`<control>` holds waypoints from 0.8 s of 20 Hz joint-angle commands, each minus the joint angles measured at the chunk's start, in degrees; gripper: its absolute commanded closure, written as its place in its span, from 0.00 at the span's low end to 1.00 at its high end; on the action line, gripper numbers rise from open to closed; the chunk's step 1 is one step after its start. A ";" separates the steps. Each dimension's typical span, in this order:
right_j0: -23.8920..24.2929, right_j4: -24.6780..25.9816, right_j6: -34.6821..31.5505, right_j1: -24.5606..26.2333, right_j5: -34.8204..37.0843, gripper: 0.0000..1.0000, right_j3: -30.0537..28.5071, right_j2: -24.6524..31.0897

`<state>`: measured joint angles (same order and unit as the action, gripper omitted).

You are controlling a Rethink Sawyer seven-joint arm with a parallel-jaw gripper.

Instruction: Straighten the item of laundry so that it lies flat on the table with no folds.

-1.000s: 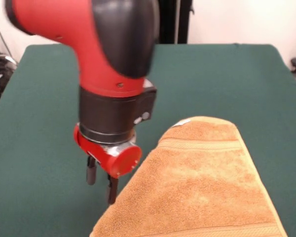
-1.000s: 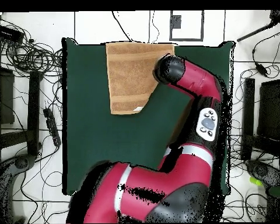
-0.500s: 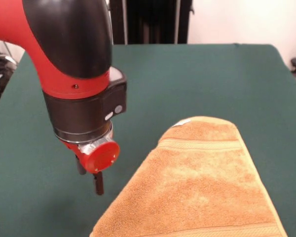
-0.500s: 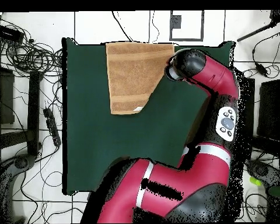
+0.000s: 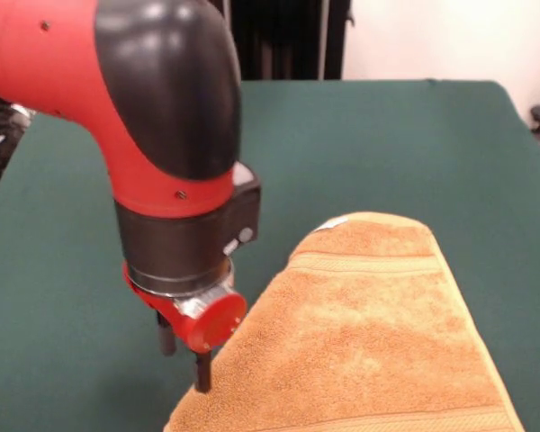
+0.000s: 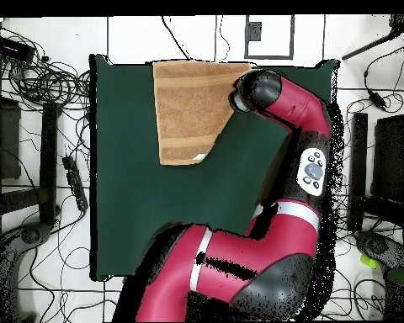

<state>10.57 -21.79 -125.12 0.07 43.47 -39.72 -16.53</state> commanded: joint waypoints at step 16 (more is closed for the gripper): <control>-3.62 0.58 -5.91 7.38 -3.16 0.00 -2.52 6.33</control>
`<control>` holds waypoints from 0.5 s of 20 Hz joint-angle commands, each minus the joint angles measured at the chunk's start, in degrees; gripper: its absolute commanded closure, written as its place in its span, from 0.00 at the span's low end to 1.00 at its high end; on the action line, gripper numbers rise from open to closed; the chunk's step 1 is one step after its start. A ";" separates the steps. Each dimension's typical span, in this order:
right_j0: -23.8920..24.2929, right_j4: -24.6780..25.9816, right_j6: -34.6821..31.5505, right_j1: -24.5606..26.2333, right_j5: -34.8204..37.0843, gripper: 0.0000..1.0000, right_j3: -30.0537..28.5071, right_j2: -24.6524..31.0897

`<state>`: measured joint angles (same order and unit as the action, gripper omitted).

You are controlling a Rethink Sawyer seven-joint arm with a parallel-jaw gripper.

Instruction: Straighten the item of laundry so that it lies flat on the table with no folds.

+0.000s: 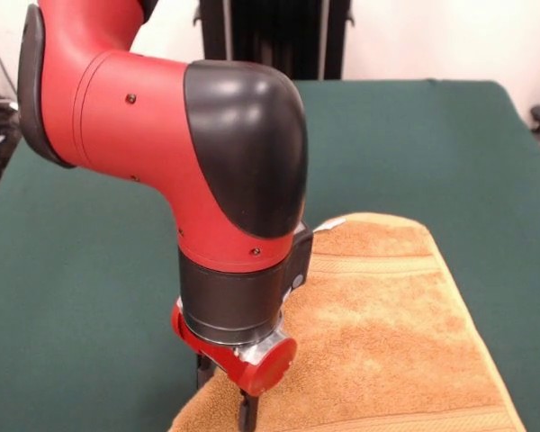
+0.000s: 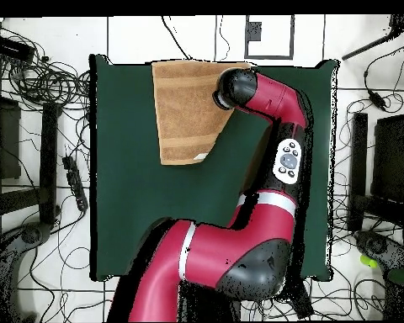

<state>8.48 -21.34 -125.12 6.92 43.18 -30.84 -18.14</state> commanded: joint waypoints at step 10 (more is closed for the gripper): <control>0.03 -0.29 -3.98 -1.39 -3.19 0.00 -16.62 11.69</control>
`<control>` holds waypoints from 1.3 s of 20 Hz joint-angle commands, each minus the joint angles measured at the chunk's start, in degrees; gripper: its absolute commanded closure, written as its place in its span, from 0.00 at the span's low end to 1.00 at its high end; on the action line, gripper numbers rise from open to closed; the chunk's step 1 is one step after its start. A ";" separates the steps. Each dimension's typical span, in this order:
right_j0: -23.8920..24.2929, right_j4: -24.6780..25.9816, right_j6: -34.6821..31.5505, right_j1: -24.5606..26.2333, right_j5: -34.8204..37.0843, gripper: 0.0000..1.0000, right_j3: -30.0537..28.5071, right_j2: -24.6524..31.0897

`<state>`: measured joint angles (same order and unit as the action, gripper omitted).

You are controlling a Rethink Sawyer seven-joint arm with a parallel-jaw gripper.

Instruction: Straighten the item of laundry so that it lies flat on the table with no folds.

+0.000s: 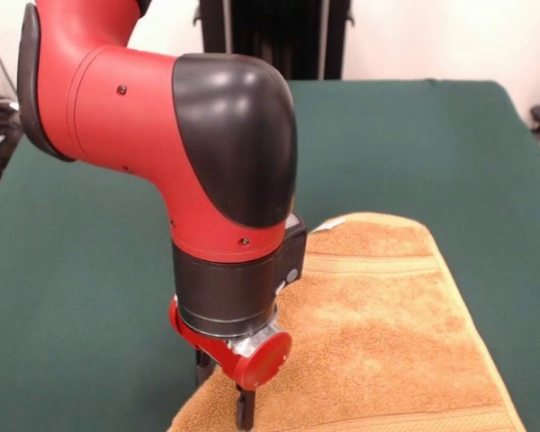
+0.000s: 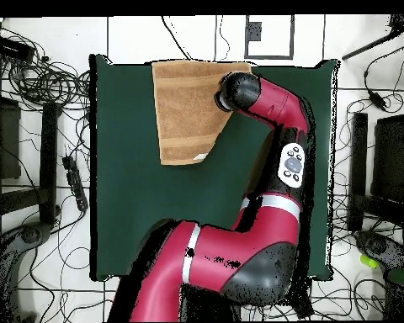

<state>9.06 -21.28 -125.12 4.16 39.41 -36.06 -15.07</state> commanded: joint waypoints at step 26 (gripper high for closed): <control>-0.25 1.45 -3.45 1.98 6.01 0.00 -9.47 8.29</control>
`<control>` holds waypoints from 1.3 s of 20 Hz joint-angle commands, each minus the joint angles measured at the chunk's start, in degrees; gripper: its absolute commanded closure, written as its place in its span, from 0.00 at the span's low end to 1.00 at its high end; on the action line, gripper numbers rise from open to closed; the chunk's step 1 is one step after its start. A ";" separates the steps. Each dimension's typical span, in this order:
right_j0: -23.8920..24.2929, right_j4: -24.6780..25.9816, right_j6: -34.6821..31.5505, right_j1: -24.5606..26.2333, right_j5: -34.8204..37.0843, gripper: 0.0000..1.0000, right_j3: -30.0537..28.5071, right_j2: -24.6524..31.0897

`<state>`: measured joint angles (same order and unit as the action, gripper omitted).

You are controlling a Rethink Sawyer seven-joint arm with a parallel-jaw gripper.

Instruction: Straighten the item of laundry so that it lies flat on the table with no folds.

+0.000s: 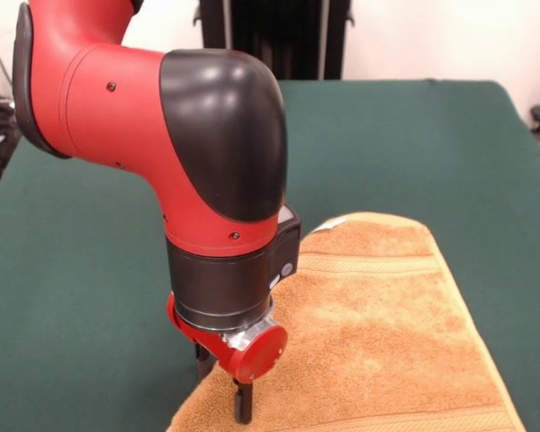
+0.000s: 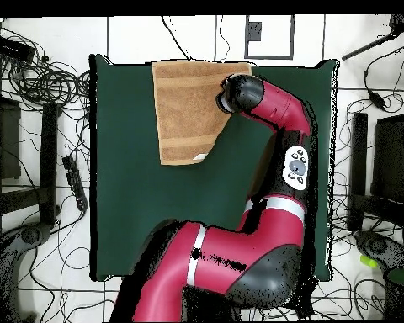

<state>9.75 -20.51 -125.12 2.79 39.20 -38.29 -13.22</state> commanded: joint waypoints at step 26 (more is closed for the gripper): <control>-0.57 0.97 -2.69 3.30 6.29 0.00 -7.06 6.62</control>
<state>9.78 -20.35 -125.12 2.77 39.20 -38.29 -13.14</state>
